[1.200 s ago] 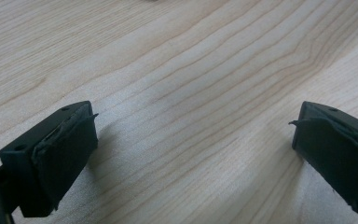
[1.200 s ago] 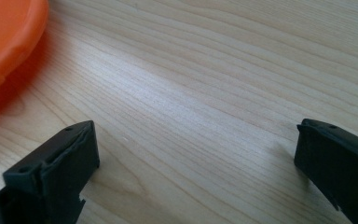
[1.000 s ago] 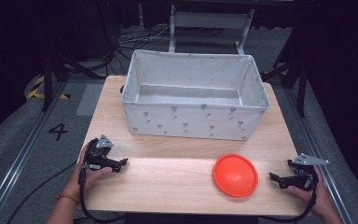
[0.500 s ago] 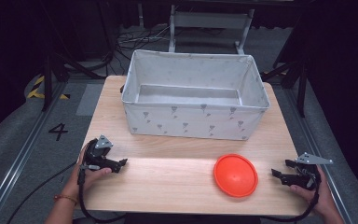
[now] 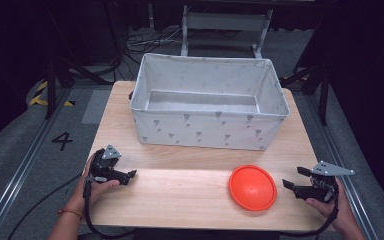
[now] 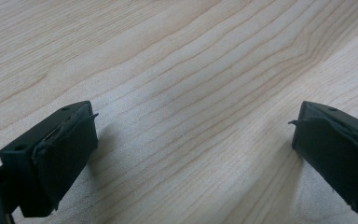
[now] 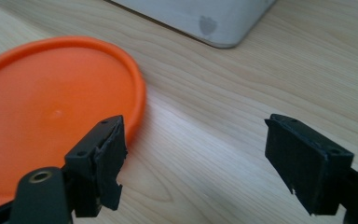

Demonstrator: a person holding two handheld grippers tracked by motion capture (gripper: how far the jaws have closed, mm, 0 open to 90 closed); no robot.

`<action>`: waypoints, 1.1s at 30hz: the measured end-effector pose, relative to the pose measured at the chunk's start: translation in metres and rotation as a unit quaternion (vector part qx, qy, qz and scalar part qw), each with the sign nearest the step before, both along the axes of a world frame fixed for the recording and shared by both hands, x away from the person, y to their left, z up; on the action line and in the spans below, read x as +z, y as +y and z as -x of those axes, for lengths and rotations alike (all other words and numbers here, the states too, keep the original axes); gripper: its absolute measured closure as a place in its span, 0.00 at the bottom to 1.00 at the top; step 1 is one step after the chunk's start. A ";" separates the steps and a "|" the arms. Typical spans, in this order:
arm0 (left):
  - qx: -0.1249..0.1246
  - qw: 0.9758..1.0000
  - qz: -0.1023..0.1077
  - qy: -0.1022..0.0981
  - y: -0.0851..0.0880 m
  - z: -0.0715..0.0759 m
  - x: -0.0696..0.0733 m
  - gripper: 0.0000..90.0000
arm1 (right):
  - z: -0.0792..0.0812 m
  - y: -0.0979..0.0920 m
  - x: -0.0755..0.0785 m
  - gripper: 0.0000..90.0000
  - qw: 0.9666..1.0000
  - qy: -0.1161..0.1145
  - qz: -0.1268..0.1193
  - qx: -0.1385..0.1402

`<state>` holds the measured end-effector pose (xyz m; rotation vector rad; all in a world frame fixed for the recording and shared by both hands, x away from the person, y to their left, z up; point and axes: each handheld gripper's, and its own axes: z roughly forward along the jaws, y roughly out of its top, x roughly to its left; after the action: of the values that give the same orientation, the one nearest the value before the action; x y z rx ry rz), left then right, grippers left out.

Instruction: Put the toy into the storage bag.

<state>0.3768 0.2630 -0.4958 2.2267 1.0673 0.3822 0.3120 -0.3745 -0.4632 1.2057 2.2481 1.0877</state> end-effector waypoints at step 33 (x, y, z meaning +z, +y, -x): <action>0.000 1.000 0.001 0.003 0.000 0.000 0.000 0.00 | -0.020 0.068 -0.031 0.16 0.993 0.054 0.031 0.095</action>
<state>0.3766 0.2630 -0.4957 2.2275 1.0698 0.3737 0.3324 -0.3070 -0.4939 1.0669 2.5033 1.0317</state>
